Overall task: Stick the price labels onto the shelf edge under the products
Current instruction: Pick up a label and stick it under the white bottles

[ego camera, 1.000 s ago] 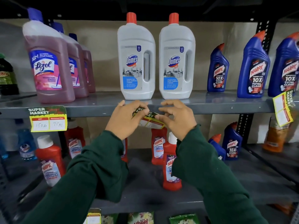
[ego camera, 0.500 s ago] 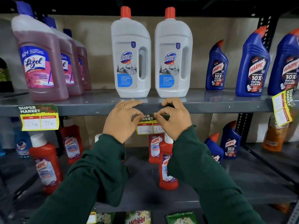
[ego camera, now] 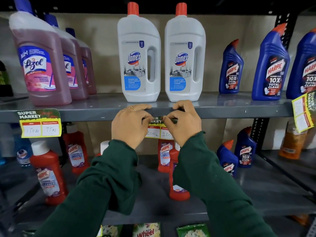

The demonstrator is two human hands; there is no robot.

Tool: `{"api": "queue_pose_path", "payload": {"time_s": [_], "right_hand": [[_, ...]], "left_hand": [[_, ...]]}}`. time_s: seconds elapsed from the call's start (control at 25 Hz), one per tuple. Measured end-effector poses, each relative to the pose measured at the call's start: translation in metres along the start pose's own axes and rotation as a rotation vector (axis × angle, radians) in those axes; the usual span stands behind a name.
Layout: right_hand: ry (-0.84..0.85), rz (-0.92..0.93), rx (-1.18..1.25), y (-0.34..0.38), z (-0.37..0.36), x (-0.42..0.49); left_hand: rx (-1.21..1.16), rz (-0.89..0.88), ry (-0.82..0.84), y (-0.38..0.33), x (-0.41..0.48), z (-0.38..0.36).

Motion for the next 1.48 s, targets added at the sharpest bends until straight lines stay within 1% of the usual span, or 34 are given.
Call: {"api": "queue_pose_path", "payload": {"time_s": [0.12, 0.4, 0.6, 0.68, 0.8, 0.88, 1.0, 1.12, 1.28, 1.48], "right_hand": [[0.016, -0.055, 0.016, -0.001, 0.003, 0.006], [0.018, -0.100, -0.037, -0.003, -0.001, 0.016], [-0.031, -0.154, 0.028, -0.006, 0.004, 0.015], [-0.063, -0.163, 0.024, -0.010, 0.007, 0.016], [0.013, -0.109, -0.070, -0.015, 0.001, 0.017], [0.057, -0.055, -0.167, -0.017, -0.004, 0.016], [0.024, 0.003, -0.225, -0.017, -0.004, 0.016], [-0.014, 0.036, -0.201, -0.018, 0.000, 0.020], [0.003, 0.068, -0.153, -0.018, 0.001, 0.022], [0.007, 0.091, -0.111, -0.018, 0.003, 0.025]], "left_hand": [[-0.041, 0.028, -0.010, 0.002, 0.006, 0.001], [-0.064, 0.067, -0.067, 0.004, 0.014, 0.002], [-0.023, 0.013, -0.119, -0.007, 0.008, 0.000], [-0.011, 0.037, -0.123, -0.005, 0.007, -0.003], [-0.020, 0.025, -0.111, -0.002, 0.009, -0.011], [0.035, -0.009, -0.103, -0.001, 0.006, -0.017], [0.082, 0.015, -0.121, 0.003, 0.007, -0.018], [0.054, 0.005, -0.134, 0.007, 0.008, -0.012], [0.013, -0.067, -0.129, 0.017, 0.007, -0.004], [-0.005, -0.073, -0.130, 0.021, 0.009, -0.005]]}}
Point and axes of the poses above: each hand's wrist, its own x-axis towards the middle knuckle, its own z-axis out of the back of the hand, y = z × x, the point moved 8 cm from there along x, towards the middle knuckle, and after that the axes turned 15 degrees about -y, right-handed, at the moved point
